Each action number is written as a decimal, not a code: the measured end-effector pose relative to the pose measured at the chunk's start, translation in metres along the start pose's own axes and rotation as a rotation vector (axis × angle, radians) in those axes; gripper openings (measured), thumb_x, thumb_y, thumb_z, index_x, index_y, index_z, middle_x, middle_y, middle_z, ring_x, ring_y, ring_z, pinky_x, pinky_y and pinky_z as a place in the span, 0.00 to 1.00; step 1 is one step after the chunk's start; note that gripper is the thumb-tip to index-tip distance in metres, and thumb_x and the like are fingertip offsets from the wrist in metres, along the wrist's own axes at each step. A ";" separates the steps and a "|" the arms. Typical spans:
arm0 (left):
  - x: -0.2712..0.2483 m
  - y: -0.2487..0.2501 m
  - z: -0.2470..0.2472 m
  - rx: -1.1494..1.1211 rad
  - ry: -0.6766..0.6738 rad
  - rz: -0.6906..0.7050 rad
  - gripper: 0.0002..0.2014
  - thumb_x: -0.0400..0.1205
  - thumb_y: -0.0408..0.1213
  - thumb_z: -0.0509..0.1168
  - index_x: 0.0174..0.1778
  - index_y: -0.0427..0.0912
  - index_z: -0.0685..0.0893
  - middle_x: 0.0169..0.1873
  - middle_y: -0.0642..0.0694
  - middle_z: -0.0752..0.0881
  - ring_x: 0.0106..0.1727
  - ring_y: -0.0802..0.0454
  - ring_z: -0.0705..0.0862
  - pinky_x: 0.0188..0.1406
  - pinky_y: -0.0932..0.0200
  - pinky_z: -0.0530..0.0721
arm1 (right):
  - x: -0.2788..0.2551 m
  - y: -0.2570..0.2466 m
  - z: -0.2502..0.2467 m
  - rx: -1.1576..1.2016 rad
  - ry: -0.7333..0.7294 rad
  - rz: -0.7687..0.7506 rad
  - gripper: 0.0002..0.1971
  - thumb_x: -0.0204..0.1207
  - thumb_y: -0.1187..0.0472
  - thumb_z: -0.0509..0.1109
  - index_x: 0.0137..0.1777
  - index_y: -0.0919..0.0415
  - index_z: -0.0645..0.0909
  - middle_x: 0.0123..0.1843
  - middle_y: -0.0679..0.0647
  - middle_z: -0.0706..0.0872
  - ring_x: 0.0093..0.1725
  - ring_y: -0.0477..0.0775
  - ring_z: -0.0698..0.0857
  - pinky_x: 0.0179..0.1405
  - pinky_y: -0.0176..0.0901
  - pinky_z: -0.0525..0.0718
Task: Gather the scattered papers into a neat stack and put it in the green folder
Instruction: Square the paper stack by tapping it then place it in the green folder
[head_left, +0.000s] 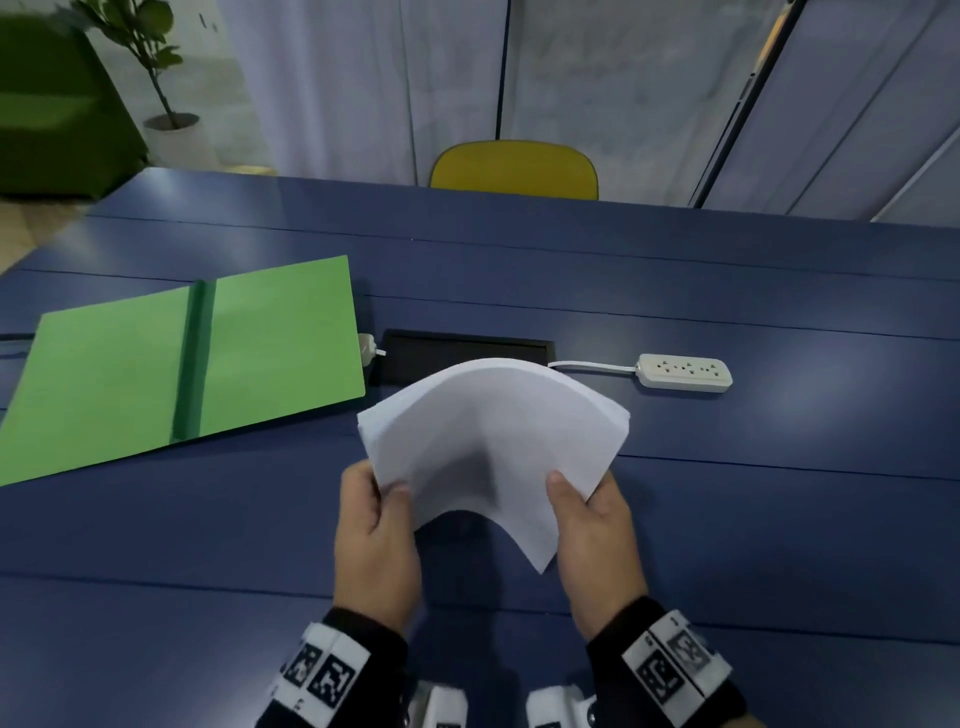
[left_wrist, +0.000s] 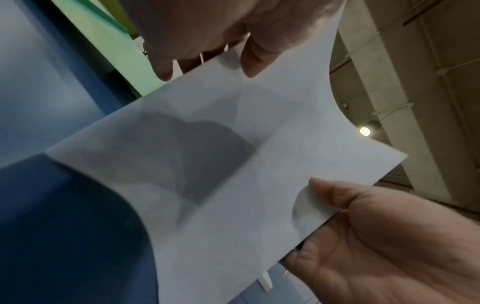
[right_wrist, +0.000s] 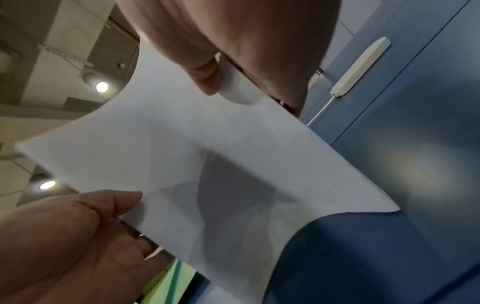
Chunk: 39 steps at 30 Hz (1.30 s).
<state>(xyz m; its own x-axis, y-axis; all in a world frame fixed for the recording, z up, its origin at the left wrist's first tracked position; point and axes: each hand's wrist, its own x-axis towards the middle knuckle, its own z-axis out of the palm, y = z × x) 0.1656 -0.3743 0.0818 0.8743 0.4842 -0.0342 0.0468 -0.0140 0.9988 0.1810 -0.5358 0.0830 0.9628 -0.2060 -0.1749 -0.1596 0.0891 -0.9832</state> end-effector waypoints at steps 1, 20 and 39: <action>0.004 0.004 0.000 -0.003 -0.013 0.017 0.12 0.86 0.29 0.59 0.52 0.52 0.80 0.48 0.52 0.85 0.49 0.56 0.82 0.47 0.56 0.81 | 0.002 -0.002 -0.002 0.006 -0.008 -0.002 0.14 0.87 0.66 0.63 0.64 0.50 0.84 0.56 0.44 0.93 0.57 0.46 0.91 0.54 0.41 0.87; 0.040 0.042 -0.020 -0.046 -0.038 0.349 0.23 0.83 0.22 0.58 0.63 0.57 0.75 0.52 0.55 0.83 0.49 0.65 0.80 0.51 0.69 0.77 | 0.006 -0.043 -0.008 -0.026 -0.094 -0.393 0.30 0.87 0.66 0.62 0.75 0.27 0.66 0.63 0.42 0.86 0.65 0.46 0.85 0.69 0.44 0.81; 0.041 0.055 -0.019 0.106 -0.083 0.504 0.20 0.86 0.23 0.60 0.64 0.53 0.83 0.53 0.58 0.83 0.54 0.69 0.80 0.60 0.74 0.75 | 0.015 -0.049 -0.010 -0.343 -0.055 -0.533 0.19 0.88 0.59 0.58 0.77 0.51 0.75 0.63 0.33 0.83 0.64 0.32 0.81 0.69 0.31 0.77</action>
<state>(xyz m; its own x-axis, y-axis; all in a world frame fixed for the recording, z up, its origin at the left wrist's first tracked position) 0.1950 -0.3382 0.1357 0.8360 0.3235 0.4433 -0.3450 -0.3184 0.8830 0.2008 -0.5530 0.1281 0.9377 -0.0847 0.3369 0.2924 -0.3313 -0.8971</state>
